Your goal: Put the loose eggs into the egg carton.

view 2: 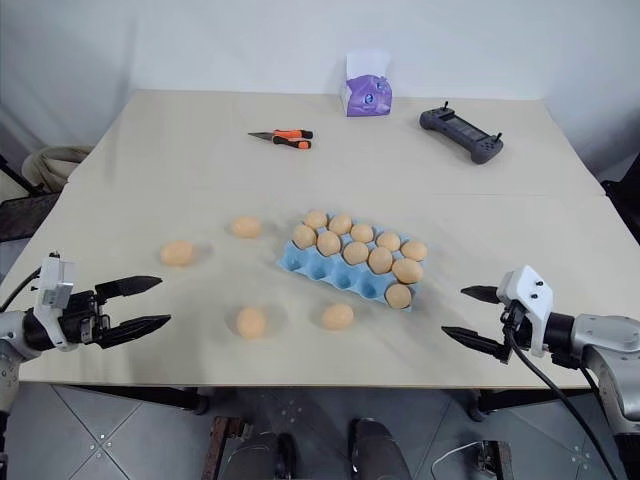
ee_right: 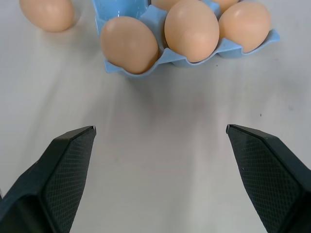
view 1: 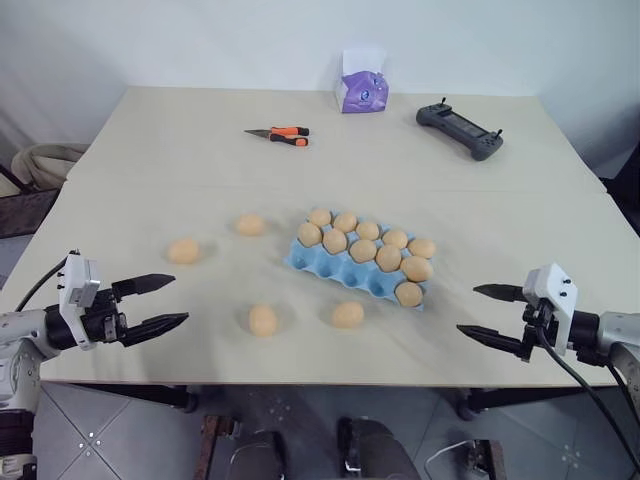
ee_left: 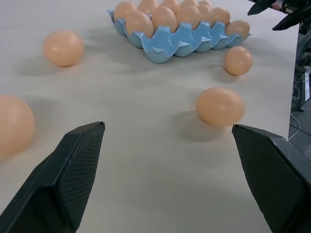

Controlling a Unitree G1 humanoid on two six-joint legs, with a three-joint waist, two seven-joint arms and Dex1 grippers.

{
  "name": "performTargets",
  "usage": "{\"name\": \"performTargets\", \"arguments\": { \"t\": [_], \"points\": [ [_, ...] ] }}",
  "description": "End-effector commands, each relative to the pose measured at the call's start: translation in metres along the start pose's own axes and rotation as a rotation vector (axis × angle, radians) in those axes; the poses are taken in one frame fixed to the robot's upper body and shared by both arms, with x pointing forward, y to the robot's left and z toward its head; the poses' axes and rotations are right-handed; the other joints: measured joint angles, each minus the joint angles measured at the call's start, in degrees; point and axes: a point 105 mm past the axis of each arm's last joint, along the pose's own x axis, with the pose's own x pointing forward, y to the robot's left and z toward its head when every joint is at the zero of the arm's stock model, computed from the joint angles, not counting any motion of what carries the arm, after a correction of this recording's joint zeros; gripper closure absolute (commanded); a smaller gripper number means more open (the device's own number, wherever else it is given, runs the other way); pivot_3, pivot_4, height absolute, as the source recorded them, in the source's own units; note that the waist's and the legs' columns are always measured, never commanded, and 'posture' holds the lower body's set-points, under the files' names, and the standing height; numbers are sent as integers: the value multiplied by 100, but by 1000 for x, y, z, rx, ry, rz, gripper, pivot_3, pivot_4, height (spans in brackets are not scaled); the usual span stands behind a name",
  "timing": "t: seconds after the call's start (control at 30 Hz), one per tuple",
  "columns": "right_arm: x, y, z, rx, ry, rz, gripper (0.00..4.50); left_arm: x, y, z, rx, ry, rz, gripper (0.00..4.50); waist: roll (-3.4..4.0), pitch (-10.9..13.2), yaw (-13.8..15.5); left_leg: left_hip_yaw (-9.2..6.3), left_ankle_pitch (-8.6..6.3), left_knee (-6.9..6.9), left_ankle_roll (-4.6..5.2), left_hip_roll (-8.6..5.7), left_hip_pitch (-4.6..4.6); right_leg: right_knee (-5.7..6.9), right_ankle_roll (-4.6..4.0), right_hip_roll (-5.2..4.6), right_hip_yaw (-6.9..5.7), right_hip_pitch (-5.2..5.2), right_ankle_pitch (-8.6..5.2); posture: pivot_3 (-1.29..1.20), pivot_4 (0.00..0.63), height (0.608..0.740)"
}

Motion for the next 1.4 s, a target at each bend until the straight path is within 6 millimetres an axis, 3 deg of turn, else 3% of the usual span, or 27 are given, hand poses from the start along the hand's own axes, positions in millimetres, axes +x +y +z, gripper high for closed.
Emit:
{"name": "performTargets", "arguments": {
  "t": [0.03,0.37,0.63,0.9,1.17,1.4],
  "points": [
    [-6,-4,9,-19,-31,-27,0,-1,1,7,14,-15,-4,28,0,0,-1,0,0,0,0,0,0,0,0,0,0,0,0,0,150,740],
    [-2,-7,9,-14,-40,-29,0,0,11,10,30,11,95,28,0,0,-2,0,1,0,1,-1,0,1,1,0,0,0,0,0,150,740],
    [-3,-12,21,-10,-99,-56,0,3,10,18,112,25,109,28,0,0,3,0,1,1,0,0,0,4,0,0,0,-1,0,0,150,740],
    [-5,3,20,43,-127,-44,0,16,-22,27,170,25,100,28,0,0,-1,0,0,-3,-1,1,-2,-2,1,0,2,0,0,0,150,740],
    [1,21,35,32,-173,54,0,33,-55,42,202,-44,85,28,1,0,2,0,3,1,-5,-3,8,8,4,1,6,7,2,0,150,740],
    [29,57,52,32,-222,161,0,24,-70,53,222,-162,67,28,1,1,2,-2,8,0,0,0,7,7,3,8,6,6,2,0,150,740]
  ]
}}
